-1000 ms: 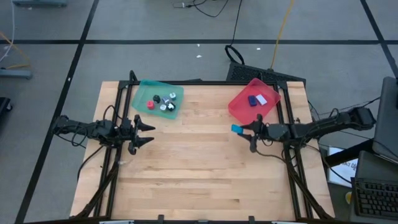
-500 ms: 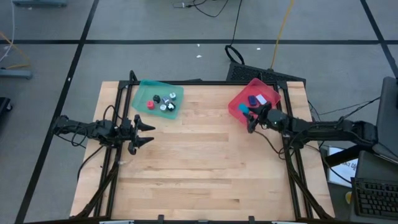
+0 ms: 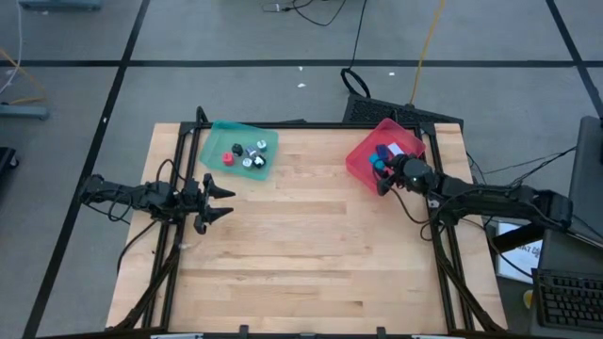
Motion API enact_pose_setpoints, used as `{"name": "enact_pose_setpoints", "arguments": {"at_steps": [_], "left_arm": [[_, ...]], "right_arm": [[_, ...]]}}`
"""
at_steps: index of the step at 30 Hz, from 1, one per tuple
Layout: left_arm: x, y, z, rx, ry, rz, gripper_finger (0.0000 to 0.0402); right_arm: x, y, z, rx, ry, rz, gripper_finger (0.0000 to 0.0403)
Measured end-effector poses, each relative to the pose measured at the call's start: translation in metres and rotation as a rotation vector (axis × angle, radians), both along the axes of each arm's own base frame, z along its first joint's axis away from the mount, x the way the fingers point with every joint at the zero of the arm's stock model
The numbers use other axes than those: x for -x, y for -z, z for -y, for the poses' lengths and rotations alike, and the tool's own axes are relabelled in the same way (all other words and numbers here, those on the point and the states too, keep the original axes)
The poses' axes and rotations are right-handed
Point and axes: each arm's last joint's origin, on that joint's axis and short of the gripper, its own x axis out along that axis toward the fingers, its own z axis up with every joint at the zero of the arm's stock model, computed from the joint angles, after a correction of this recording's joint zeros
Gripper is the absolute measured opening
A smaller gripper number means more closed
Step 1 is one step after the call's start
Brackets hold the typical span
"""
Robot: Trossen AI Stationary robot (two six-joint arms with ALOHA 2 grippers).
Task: Pick & Place Office items
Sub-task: Put the blue digital clock into the red bin, then return to Home Position
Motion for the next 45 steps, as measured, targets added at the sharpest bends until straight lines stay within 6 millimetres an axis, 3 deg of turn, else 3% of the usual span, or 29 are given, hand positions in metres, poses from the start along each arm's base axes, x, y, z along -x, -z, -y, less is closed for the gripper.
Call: {"name": "enact_pose_setpoints", "arguments": {"at_steps": [13,19,24,28,45], "left_arm": [[0.000,0.000,0.000,0.000,-0.001,0.000,0.0253],[0.000,0.000,0.000,0.000,0.000,0.000,0.0253],[0.000,0.000,0.000,0.000,0.000,0.000,0.0253],[0.000,0.000,0.000,0.000,-0.001,0.000,0.0253],[0.000,0.000,0.000,0.000,-0.001,0.000,0.0253]], "right_arm": [[-0.003,-0.006,0.001,0.038,-0.006,0.051,0.0218],[-0.004,-0.017,0.001,-0.031,0.034,0.255,0.0221],[-0.002,-0.026,-0.005,-0.017,-0.138,0.308,0.0221],[0.004,-0.036,-0.008,0.015,-0.138,0.371,0.0221],[0.031,-0.045,-0.029,0.099,-0.207,0.399,0.0222]]}}
